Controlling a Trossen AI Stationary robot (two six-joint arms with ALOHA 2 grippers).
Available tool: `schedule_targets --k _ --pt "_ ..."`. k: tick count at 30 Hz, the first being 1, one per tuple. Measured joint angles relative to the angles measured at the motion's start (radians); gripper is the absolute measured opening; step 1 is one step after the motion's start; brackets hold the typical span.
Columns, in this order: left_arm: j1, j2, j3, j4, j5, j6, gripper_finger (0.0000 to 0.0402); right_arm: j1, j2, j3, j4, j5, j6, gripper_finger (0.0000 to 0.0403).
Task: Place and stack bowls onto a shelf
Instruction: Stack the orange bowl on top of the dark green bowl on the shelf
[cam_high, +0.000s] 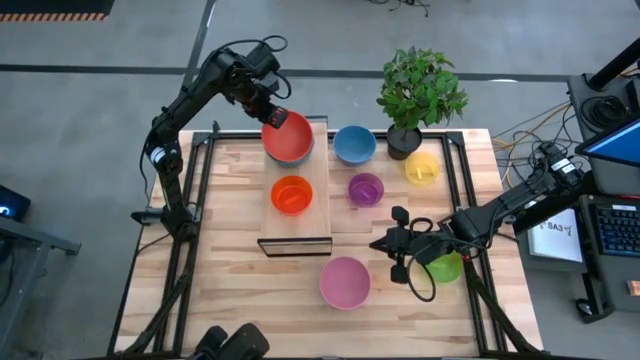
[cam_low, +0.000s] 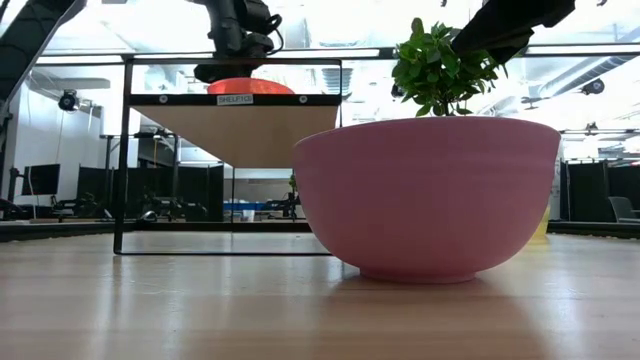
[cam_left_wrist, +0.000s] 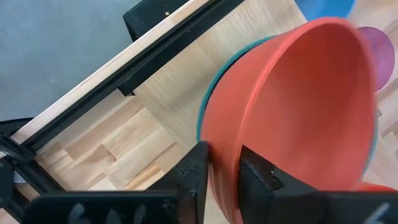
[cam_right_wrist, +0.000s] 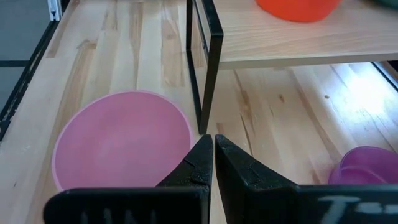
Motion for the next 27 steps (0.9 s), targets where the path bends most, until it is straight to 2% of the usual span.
schedule_targets --k 12,15,17,21,25,27 --pt "0.000 0.000 0.062 0.001 0.000 0.068 0.0114 0.000 0.000 0.000 0.000 0.014 0.000 0.0009" --pt "0.000 -0.004 0.119 0.001 0.000 0.156 0.0119 0.000 0.000 -0.001 0.001 0.027 0.000 0.0009" --pt "-0.002 -0.012 0.153 0.002 0.015 0.267 0.0117 0.000 0.000 -0.002 0.002 0.028 0.000 0.0009" --pt "0.000 -0.069 0.155 0.055 0.210 0.367 0.0096 0.000 0.000 -0.005 0.033 0.028 0.000 0.0009" --pt "-0.001 -0.136 0.120 0.115 0.144 0.361 0.0038 0.000 0.000 -0.010 0.055 0.028 -0.002 0.0009" --pt "-0.004 -0.170 0.076 0.155 0.143 0.375 0.0011 0.000 0.001 -0.010 0.056 0.028 -0.010 0.0009"
